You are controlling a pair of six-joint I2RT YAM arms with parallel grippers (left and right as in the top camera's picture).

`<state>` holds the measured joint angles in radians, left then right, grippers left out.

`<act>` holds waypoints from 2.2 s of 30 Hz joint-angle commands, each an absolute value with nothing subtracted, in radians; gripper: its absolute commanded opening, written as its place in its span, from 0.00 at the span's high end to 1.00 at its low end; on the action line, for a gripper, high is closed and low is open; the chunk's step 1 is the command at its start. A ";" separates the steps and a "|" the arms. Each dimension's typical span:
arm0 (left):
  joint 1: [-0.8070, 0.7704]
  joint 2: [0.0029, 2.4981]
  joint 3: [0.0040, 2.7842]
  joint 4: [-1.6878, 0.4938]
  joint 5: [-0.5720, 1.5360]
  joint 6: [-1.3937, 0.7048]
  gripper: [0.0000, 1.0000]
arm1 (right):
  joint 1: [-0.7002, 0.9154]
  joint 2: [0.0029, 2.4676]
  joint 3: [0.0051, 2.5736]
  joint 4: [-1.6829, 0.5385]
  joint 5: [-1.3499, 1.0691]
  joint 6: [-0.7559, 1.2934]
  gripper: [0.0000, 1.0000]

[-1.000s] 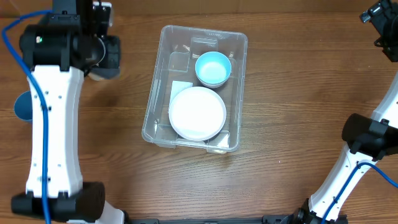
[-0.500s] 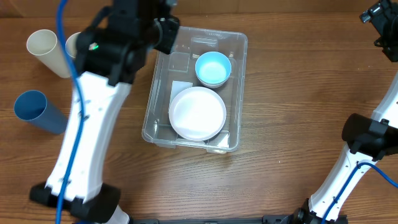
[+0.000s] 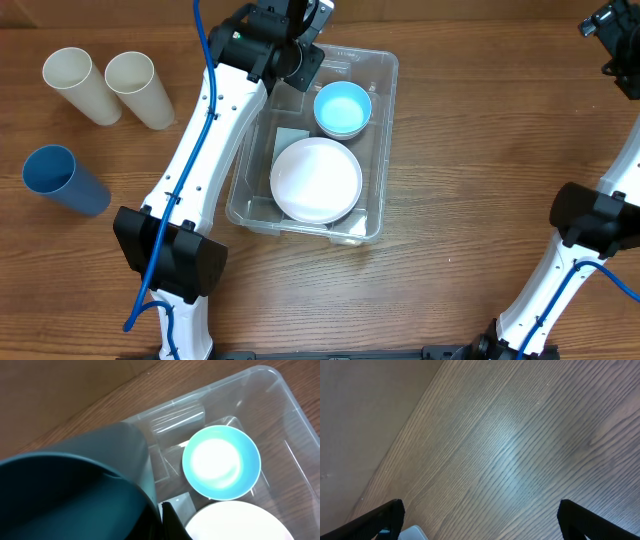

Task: Pack container
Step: 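Carry the teal cup over the bin and lower it in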

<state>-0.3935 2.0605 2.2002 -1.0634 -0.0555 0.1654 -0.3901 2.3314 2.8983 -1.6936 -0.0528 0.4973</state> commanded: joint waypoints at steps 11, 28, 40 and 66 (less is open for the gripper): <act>-0.417 2.171 2.211 -1.156 -0.009 0.152 0.96 | -0.387 2.322 2.899 -1.689 -0.054 0.501 0.00; -0.423 2.171 2.211 -1.090 -0.115 0.150 0.96 | -0.387 2.322 2.899 -1.689 -0.054 0.501 0.00; -0.412 2.178 2.178 -1.031 -0.115 0.154 0.96 | -0.387 2.322 2.899 -1.689 -0.054 0.502 0.00; -0.410 2.263 2.177 -1.012 -0.118 0.154 0.87 | -0.387 2.322 2.899 -1.689 -0.054 0.502 0.00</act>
